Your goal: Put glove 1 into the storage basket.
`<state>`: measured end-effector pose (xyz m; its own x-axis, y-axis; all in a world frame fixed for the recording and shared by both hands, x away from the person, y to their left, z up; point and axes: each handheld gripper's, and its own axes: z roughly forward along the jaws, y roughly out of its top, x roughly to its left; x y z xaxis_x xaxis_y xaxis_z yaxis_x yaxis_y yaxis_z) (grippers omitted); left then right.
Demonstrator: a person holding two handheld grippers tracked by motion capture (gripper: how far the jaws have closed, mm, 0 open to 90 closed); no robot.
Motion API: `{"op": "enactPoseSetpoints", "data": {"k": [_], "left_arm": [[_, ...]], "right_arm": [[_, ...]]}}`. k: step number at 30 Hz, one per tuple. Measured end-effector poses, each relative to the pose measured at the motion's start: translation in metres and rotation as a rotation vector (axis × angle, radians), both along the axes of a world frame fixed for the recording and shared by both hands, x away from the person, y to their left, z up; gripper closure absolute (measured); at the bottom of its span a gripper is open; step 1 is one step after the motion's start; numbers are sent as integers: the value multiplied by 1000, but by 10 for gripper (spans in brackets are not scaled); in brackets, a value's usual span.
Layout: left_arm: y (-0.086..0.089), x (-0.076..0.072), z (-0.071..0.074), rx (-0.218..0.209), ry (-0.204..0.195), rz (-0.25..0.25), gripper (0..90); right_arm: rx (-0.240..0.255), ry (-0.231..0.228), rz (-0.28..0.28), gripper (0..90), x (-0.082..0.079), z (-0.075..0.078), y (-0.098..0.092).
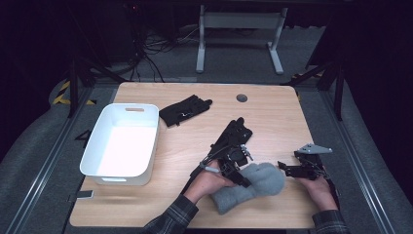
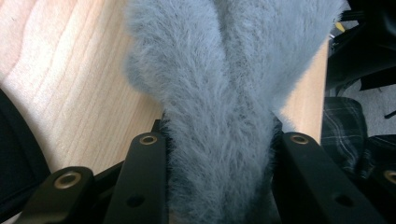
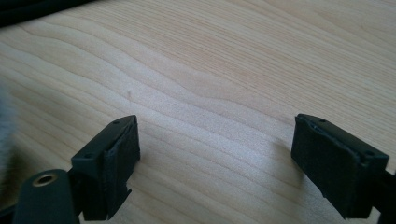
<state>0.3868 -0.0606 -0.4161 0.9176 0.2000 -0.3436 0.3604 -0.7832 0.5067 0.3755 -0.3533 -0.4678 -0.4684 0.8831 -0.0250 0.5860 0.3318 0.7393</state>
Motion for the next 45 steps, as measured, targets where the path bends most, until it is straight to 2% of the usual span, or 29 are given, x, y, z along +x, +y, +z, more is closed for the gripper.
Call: {"op": "enactPoseSetpoints", "data": {"k": [4, 6, 9, 10, 15, 24, 28, 30, 34, 35, 38, 41, 45], "left_arm": [[4, 0, 9, -11, -8, 0, 668], [9, 0, 20, -32, -31, 7, 668], [13, 1, 27, -40, -44, 13, 668], [18, 2, 34, -38, -47, 24, 668], [28, 5, 44, -51, -64, 40, 668], [55, 14, 68, -77, -97, 102, 668], [72, 18, 83, -91, -124, 140, 668], [75, 19, 86, -95, -126, 145, 668], [96, 25, 102, -99, -152, 193, 669], [96, 25, 102, -99, -152, 193, 669], [113, 28, 112, -109, -163, 236, 669], [122, 30, 117, -109, -171, 254, 669], [145, 34, 128, -110, -186, 302, 669]], "right_arm": [[0, 0, 0, 159, 0, 0, 0], [0, 0, 0, 159, 0, 0, 0], [0, 0, 0, 159, 0, 0, 0], [0, 0, 0, 158, 0, 0, 0], [0, 0, 0, 158, 0, 0, 0], [-2, 0, -1, 157, 0, 0, 0], [-2, 0, -1, 157, 0, 0, 0], [-1, 0, 0, 157, 0, 0, 0], [-3, 0, -1, 157, 0, 0, 0], [-2, 0, -1, 157, 0, 0, 0], [-1, 0, 0, 157, 0, 0, 0], [-2, 0, -1, 157, 0, 0, 0], [-2, 0, -1, 157, 0, 0, 0]]}}
